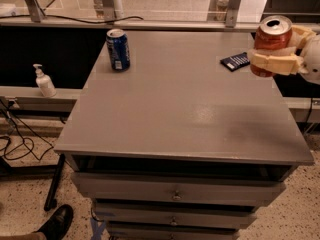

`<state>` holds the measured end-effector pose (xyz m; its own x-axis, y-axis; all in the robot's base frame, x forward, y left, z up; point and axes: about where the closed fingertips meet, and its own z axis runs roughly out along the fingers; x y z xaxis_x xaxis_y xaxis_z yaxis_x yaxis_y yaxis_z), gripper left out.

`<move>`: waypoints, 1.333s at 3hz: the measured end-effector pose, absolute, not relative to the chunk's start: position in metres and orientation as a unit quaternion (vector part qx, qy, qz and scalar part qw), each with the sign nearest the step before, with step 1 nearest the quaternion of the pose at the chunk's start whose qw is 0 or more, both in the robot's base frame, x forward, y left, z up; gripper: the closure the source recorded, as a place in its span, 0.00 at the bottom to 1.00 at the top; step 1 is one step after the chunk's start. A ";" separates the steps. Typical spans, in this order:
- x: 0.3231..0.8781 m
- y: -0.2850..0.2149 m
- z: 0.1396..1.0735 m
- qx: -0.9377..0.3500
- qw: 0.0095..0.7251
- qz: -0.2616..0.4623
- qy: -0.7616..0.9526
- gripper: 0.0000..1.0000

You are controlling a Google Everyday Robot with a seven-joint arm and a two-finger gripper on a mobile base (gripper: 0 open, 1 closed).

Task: Move coke can near rxbar blueberry

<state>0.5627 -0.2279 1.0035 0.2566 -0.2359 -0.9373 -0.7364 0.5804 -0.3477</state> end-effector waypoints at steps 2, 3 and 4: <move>0.648 -0.254 0.987 -0.348 0.693 0.161 0.611 1.00; 0.679 -0.283 0.971 -0.324 0.696 0.135 0.627 1.00; 0.700 -0.311 0.954 -0.286 0.698 0.135 0.642 1.00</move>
Offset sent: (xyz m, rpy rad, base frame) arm 0.1385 -0.0482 -0.0239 0.0969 0.0206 -0.2471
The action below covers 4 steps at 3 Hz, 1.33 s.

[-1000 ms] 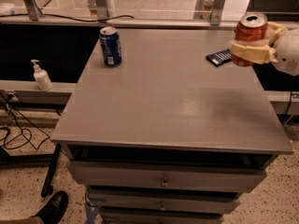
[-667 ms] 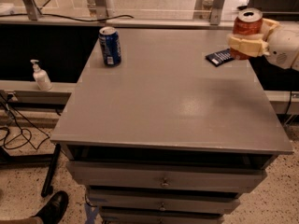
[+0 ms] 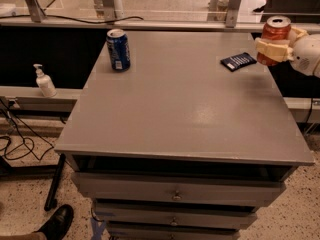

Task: Move coke can near rxbar blueberry

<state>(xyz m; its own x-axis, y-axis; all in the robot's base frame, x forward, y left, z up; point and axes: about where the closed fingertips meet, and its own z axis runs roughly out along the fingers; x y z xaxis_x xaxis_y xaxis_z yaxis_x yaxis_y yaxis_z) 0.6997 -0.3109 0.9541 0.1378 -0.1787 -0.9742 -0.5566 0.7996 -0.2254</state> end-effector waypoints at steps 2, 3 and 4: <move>0.729 -0.315 0.918 -0.253 0.686 0.173 0.660 1.00; 0.734 -0.317 0.902 -0.251 0.675 0.182 0.669 1.00; 0.738 -0.317 0.889 -0.252 0.663 0.193 0.678 1.00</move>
Offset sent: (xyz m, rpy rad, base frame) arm 0.0414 -0.0050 -0.0567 0.1149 0.1116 0.0151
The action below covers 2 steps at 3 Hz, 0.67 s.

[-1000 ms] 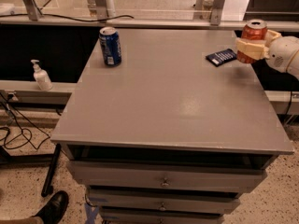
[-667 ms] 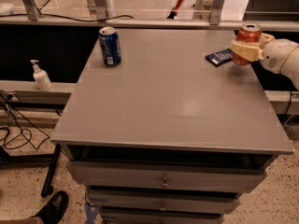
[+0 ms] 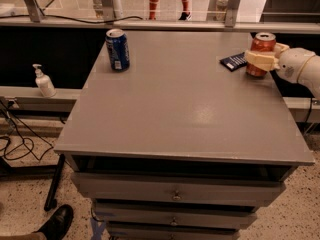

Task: Move coke can near rxbar blueberry

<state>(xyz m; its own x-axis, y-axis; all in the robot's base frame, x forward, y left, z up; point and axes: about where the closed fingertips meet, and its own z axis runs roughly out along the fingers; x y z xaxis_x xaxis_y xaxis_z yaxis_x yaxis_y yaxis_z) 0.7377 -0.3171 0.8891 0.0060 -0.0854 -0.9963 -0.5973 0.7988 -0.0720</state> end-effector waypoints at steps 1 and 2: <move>0.741 -0.316 0.883 -0.253 0.656 0.205 0.681 0.82; 0.742 -0.315 0.879 -0.254 0.652 0.212 0.682 0.58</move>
Offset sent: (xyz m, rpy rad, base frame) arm 0.0028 -0.0055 -0.0131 0.0208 0.0381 0.0327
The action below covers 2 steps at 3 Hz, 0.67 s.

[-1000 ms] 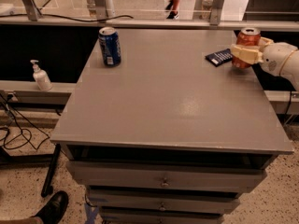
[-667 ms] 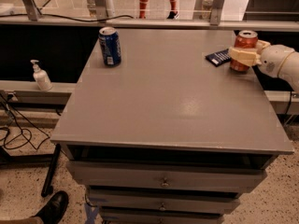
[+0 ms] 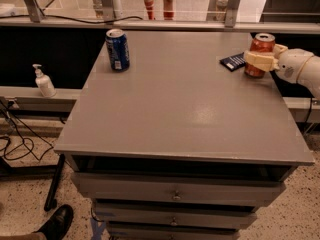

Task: Move coke can near rxbar blueberry

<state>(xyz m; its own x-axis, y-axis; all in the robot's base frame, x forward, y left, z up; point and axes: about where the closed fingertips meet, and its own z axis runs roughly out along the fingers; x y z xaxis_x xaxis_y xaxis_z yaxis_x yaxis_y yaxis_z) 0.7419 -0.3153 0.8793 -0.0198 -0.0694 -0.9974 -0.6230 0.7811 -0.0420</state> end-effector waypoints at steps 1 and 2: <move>0.741 -0.315 0.878 -0.257 0.650 0.217 0.681 0.35; 0.739 -0.317 0.880 -0.260 0.650 0.219 0.680 0.12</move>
Offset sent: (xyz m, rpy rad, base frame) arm -0.0076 -0.0126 0.0027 -0.0017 -0.0002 0.0176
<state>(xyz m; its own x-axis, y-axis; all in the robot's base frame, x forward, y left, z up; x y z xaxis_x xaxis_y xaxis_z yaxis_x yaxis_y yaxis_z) 0.7394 -0.3174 0.8797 -0.0207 -0.0686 -0.9974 -0.6375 0.7695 -0.0396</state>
